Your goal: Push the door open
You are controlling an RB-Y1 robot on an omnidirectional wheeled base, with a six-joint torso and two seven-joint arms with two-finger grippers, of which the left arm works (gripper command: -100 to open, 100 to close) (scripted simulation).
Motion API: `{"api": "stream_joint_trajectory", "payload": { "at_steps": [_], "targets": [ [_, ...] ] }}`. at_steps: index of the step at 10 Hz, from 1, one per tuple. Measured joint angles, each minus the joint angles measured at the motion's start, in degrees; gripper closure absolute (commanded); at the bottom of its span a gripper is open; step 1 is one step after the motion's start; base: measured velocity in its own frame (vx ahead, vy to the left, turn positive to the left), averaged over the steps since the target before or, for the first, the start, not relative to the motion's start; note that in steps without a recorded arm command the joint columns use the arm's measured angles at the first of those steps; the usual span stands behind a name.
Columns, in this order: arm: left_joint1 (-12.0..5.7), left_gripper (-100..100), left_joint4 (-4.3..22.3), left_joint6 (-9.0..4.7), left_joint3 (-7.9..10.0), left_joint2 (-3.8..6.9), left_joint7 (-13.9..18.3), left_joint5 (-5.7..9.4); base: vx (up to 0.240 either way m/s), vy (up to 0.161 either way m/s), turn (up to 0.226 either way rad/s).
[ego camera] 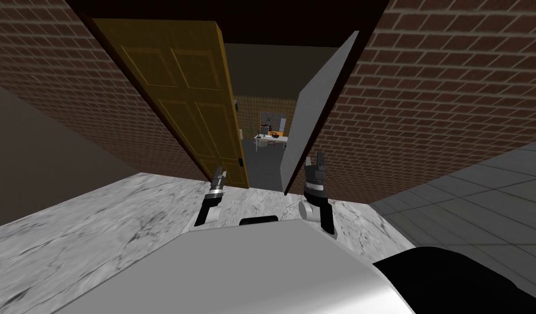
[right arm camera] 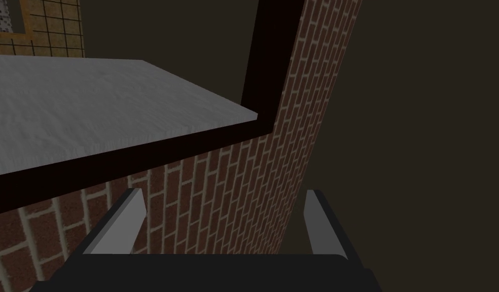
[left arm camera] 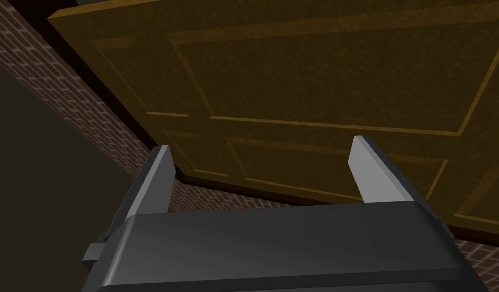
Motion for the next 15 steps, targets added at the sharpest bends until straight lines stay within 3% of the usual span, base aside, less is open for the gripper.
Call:
{"api": "stream_joint_trajectory", "payload": {
  "at_steps": [15],
  "targets": [
    [-7.13, -100, 21.0, -3.48, 2.03, -0.63, -0.1, 1.50, 0.043, 0.076, -0.094]
  ]
}}
